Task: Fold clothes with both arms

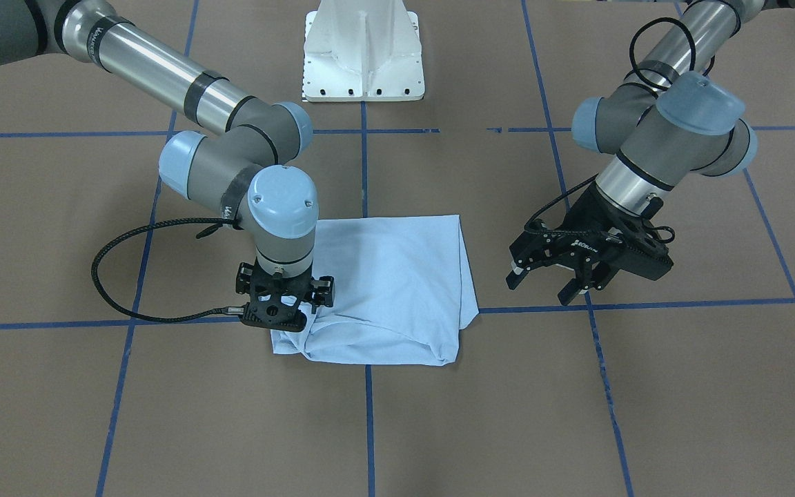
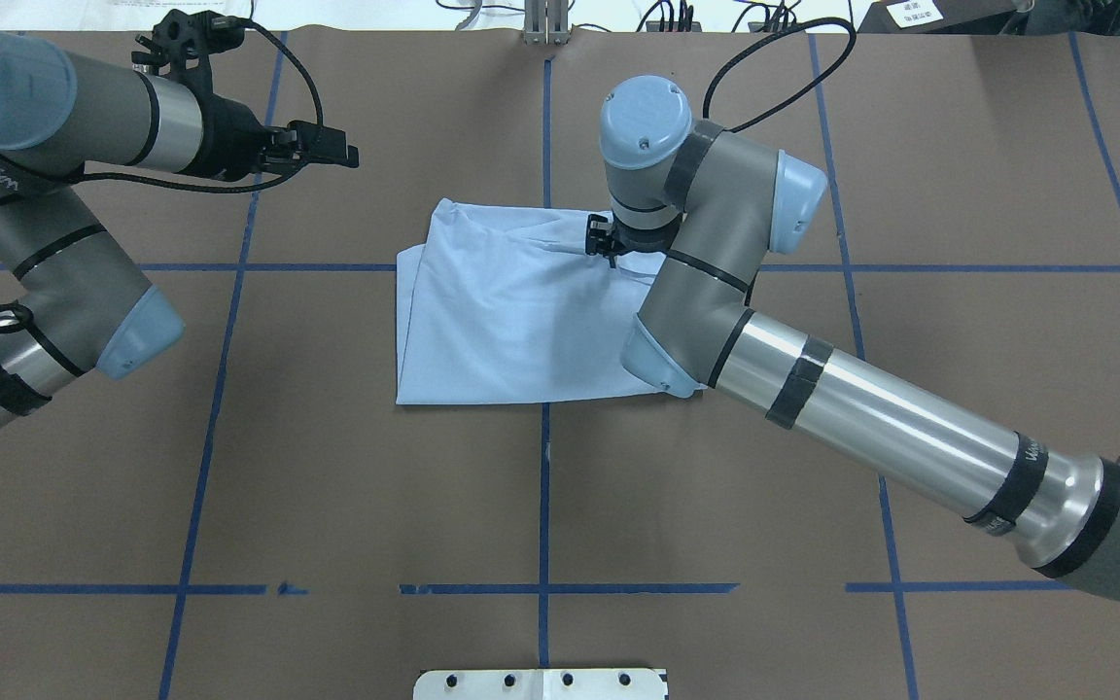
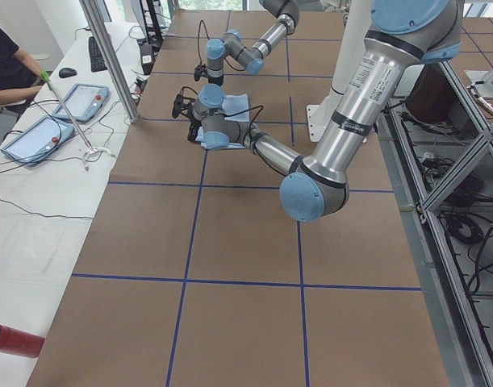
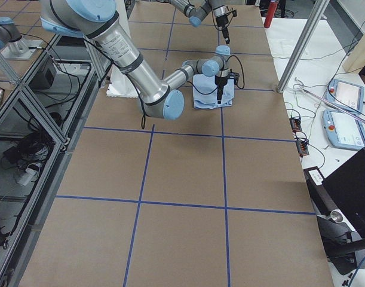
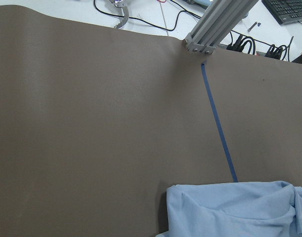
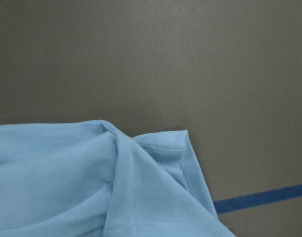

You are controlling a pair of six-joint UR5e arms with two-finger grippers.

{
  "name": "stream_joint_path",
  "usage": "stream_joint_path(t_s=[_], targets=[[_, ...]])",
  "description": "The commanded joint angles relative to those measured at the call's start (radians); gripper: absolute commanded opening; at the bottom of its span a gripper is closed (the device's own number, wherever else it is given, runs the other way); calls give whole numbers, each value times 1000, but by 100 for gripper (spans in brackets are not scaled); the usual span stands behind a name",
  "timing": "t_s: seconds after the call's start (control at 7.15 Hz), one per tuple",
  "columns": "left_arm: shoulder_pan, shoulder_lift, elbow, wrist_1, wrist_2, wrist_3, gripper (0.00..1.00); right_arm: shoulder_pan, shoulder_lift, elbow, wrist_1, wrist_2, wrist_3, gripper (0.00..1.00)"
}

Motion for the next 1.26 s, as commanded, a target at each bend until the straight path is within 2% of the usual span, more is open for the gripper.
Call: stream_joint_path(t_s=[0.0,0.28,1.12], targets=[[-2,1,-23,2,-1,-1,100,-3,39,-27,0,-1,2,100],[-1,25,-72,10,-3,-4,100,-7,38,-67,0,-31,-7,100],[2,47,-139,16,-1,-12,100,43,24,-75,-6,-33,-49,100]])
